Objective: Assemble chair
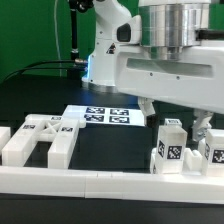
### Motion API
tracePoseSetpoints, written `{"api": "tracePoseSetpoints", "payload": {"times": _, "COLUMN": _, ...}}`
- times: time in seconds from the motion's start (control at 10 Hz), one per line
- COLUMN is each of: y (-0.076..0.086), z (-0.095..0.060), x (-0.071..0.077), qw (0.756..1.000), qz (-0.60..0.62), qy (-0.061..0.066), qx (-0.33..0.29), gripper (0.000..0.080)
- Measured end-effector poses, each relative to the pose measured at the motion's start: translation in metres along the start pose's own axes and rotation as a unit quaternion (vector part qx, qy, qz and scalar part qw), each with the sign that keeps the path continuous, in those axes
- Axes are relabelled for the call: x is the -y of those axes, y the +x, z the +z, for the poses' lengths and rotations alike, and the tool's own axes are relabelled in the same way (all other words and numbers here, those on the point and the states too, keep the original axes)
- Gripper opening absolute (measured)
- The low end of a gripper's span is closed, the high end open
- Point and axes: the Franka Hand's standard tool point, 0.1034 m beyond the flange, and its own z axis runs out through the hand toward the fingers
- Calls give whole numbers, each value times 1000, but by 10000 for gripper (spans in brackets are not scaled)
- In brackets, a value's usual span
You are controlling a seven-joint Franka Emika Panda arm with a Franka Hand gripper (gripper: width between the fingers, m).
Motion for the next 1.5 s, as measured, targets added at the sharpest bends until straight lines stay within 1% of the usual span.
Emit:
{"api": "tracePoseSetpoints", "payload": {"times": 0.1, "y": -4, "z": 3, "x": 1, "qw": 998, "qz": -66, "qy": -2, "qx": 1, "gripper": 645}}
{"api": "tracePoseSetpoints", "payload": {"times": 0.2, "y": 0, "z": 2, "x": -3, "qw": 996, "qz": -87, "qy": 12, "qx": -29, "gripper": 645}}
{"api": "tracePoseSetpoints", "payload": {"times": 0.3, "y": -2, "z": 3, "x": -8, "qw": 993, "qz": -116, "qy": 6, "qx": -28, "gripper": 649}}
{"api": "tracePoseSetpoints", "payload": {"times": 0.5, "y": 0, "z": 4, "x": -8, "qw": 979, "qz": -199, "qy": 0, "qx": -31, "gripper": 649}}
{"api": "tracePoseSetpoints", "payload": {"times": 0.6, "y": 2, "z": 4, "x": -8, "qw": 956, "qz": -291, "qy": -19, "qx": -36, "gripper": 649}}
{"api": "tracePoseSetpoints", "payload": {"times": 0.7, "y": -1, "z": 8, "x": -3, "qw": 937, "qz": -345, "qy": -34, "qx": -42, "gripper": 649}}
{"api": "tracePoseSetpoints", "payload": {"times": 0.8, "y": -1, "z": 8, "x": -3, "qw": 939, "qz": -339, "qy": -33, "qx": -42, "gripper": 649}}
{"api": "tracePoseSetpoints", "payload": {"times": 0.9, "y": -1, "z": 8, "x": -4, "qw": 939, "qz": -339, "qy": -33, "qx": -42, "gripper": 535}}
{"api": "tracePoseSetpoints", "payload": {"times": 1.0, "y": -1, "z": 8, "x": -4, "qw": 944, "qz": -325, "qy": -32, "qx": -42, "gripper": 535}}
{"api": "tracePoseSetpoints", "payload": {"times": 1.1, "y": -1, "z": 8, "x": -4, "qw": 957, "qz": -287, "qy": -29, "qx": -43, "gripper": 345}}
{"api": "tracePoseSetpoints", "payload": {"times": 1.2, "y": -1, "z": 8, "x": -4, "qw": 970, "qz": -237, "qy": -26, "qx": -44, "gripper": 345}}
{"api": "tracePoseSetpoints", "payload": {"times": 1.3, "y": -1, "z": 8, "x": -4, "qw": 975, "qz": -217, "qy": -25, "qx": -44, "gripper": 285}}
{"api": "tracePoseSetpoints", "payload": {"times": 1.5, "y": -1, "z": 8, "x": -3, "qw": 995, "qz": -85, "qy": -19, "qx": -47, "gripper": 285}}
